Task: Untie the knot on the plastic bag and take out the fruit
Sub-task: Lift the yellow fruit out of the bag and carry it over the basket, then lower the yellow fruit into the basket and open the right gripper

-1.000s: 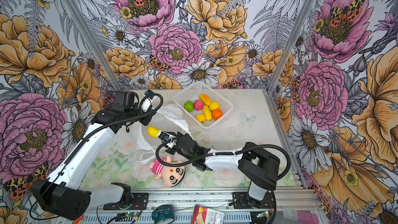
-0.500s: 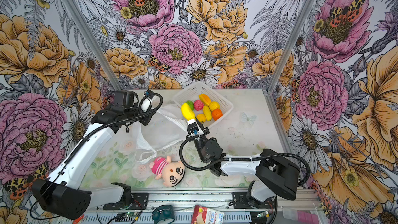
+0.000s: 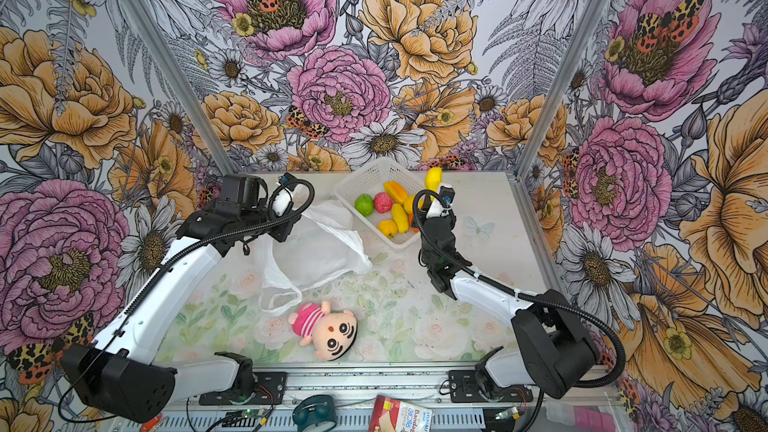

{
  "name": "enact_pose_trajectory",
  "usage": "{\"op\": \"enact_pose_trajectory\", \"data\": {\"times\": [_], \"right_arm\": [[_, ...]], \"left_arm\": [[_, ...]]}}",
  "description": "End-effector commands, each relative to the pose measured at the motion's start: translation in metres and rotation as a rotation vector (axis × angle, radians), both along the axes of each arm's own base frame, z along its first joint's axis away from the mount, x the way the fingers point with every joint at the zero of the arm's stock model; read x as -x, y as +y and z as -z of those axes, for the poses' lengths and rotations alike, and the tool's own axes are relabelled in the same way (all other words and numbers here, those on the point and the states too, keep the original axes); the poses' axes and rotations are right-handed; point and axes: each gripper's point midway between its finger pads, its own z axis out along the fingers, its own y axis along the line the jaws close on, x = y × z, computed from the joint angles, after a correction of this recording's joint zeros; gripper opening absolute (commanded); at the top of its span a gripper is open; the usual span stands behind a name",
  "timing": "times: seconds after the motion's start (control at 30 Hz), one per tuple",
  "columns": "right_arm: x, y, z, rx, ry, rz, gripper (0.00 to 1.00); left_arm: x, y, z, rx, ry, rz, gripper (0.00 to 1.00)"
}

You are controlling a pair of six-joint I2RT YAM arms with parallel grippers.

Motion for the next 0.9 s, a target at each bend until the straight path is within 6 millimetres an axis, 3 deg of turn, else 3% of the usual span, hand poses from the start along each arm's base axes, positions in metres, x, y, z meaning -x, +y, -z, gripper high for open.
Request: {"op": "enact_pose_trajectory", "data": {"times": [0.0,0.1,0.33,0.87], "right_arm": [[-0.021,0.011,0.036,-0.126,0.203,-0.115,0.14],[-0.044,0.012,0.057,-0.124,0.331,-0.143,0.16],[-0.081,0.034,0.102,-0.082,0.556,-0.249,0.14],[-0.106,0.050,0.155,-0.064,0.709,-0.288,0.21]], "left_arm": [[-0.003,0.002,-0.001,0.009,0.000,-0.014,0.00],[-0.003,0.003,-0.001,0.010,0.001,-0.015,0.00],[-0.003,0.003,0.000,0.011,0.003,-0.014,0.00],[-0.004,0.004,0.000,0.013,0.007,-0.017,0.00]]}}
